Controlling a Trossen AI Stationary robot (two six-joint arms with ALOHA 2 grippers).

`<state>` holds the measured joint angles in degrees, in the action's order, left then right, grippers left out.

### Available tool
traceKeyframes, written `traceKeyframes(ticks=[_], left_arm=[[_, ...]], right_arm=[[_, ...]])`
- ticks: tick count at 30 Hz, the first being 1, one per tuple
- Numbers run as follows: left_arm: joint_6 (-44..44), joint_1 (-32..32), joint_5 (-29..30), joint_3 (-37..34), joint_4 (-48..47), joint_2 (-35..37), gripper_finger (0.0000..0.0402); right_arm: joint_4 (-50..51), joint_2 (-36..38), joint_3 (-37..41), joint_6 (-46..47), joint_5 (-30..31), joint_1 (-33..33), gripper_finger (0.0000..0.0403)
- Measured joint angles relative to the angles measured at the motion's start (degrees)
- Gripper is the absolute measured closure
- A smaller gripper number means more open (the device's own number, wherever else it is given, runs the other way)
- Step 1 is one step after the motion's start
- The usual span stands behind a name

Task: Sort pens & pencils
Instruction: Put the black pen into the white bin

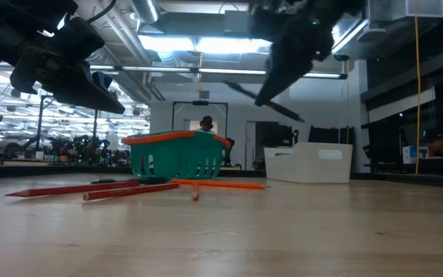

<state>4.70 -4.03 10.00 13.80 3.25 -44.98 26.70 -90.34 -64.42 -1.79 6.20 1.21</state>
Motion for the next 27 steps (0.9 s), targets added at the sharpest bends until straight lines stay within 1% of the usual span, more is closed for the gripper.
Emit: traceKeyframes(ticks=[3,7,11,15,21,24,27], left_arm=[[0.01,0.0,0.0,0.0,0.05,0.01,0.036],[-0.01,0.03,0.0,0.02,0.39,-0.01,0.036],[-0.06,0.24,0.0,0.02,0.42,0.01,0.036],[-0.08,0.39,0.01,0.02,0.74,0.01,0.036],[-0.1,0.85,0.16,0.02,0.93,-0.01,0.036],[-0.08,1.33,0.2,0.02,1.48,0.01,0.036],[-0.08,1.88,0.31,0.02,1.62,0.01,0.036]], right_arm=[[-6.98,4.84,7.22,-0.21,-0.13,-1.36,0.0371],[-18.91,10.81,17.35,-0.99,-0.19,-3.19,0.0371],[-31.45,15.49,26.74,-1.99,-1.74,-4.8,0.0371],[-42.71,19.66,35.06,-1.63,-1.92,-6.56,0.0371],[-62.68,22.14,47.09,0.37,-1.5,-8.17,0.0371],[-69.73,22.2,51.43,1.64,-1.27,-8.98,0.0371],[-73.75,22.22,54.01,2.19,-0.83,-9.09,0.0371]])
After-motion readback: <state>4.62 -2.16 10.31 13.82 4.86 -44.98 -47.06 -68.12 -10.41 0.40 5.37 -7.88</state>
